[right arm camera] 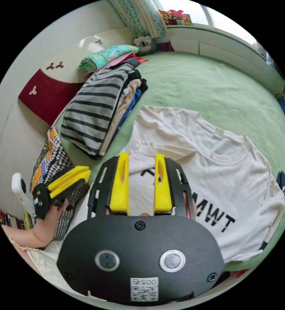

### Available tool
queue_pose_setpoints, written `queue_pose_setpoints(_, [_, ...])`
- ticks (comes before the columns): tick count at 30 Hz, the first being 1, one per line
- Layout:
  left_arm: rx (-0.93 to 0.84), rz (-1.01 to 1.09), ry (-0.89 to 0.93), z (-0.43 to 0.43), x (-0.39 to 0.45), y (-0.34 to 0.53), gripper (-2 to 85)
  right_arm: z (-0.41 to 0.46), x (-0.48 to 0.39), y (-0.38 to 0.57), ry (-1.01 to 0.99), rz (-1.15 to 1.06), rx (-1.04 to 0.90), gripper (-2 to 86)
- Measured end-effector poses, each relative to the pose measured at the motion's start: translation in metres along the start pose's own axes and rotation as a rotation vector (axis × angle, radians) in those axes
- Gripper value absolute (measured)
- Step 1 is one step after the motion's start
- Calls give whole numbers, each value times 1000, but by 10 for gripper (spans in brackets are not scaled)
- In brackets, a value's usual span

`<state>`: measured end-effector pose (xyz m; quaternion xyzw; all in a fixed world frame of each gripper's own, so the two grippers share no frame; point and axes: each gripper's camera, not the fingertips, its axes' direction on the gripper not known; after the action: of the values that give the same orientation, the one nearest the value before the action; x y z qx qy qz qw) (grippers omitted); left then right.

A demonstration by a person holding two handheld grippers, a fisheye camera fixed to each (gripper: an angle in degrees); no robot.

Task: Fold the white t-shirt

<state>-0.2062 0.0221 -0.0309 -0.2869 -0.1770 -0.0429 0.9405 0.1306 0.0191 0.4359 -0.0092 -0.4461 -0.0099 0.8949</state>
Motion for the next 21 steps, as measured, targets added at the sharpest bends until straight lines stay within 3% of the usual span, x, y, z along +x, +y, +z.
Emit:
queue_pose_setpoints(10, [-40, 15, 2, 19, -2, 4, 48, 73, 2, -64, 66, 140, -166, 52])
queue_pose_setpoints(16, [-40, -18, 38, 36, -12, 2, 47, 15, -5, -43, 23, 61, -40, 35])
queue_pose_setpoints(21, [-49, -32, 62, 53, -10, -5, 46, -20, -8, -10, 42, 21, -42, 32])
